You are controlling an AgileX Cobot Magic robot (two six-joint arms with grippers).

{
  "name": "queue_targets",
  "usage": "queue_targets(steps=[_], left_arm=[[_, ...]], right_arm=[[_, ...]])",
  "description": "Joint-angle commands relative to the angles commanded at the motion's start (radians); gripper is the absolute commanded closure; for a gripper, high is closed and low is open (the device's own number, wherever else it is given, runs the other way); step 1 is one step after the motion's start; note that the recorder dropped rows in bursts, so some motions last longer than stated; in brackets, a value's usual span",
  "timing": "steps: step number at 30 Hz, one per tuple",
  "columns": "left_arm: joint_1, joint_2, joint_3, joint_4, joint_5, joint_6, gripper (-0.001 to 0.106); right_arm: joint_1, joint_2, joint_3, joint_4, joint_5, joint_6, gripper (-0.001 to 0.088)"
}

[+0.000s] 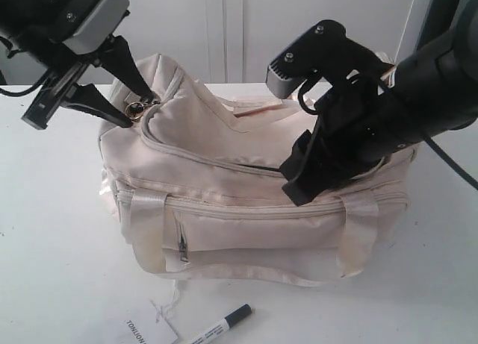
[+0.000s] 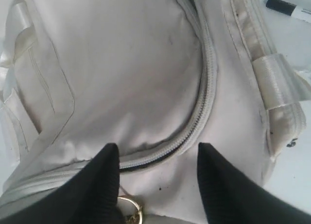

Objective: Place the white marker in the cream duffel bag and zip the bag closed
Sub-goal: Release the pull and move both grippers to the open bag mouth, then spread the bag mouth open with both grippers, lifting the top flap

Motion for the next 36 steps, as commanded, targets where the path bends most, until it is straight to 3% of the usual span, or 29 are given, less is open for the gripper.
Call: queue_targets(steps=[8,14,21,23,26,28,32,36], left_arm=[[0.0,0.041,0.0,-0.03,-0.026,0.054,0.052],[0.0,0.047,0.0,-0.153,-0.079,0.083,0.052],[0.0,0.051,0.0,-0.157,-0.074,0.083,0.052],[0.0,0.061,0.0,-0.159,-0.035,0.083,0.063],[0.0,0.073,0.0,-0.159,0.006,0.083,0.094],[0.0,0.073,0.0,-0.159,0.008,0.083,0.103],[0.0,0.073,0.0,-0.176,0.0,0.037,0.105],[0.0,0.067,-0.002,-0.254,-0.145,-0.261,0.105]], right_arm=[[0.0,0.0,0.0,-0.002,-0.041,0.0,0.049],[0.0,0.0,0.0,-0.002,-0.055,0.0,0.049],[0.0,0.0,0.0,-0.002,-0.055,0.0,0.049],[0.0,0.0,0.0,-0.002,-0.055,0.0,0.049],[0.0,0.0,0.0,-0.002,-0.055,0.0,0.049],[0.0,0.0,0.0,-0.002,-0.055,0.0,0.049],[0.0,0.0,0.0,-0.002,-0.062,0.0,0.049],[0.0,0.0,0.0,-0.002,-0.068,0.0,0.049]])
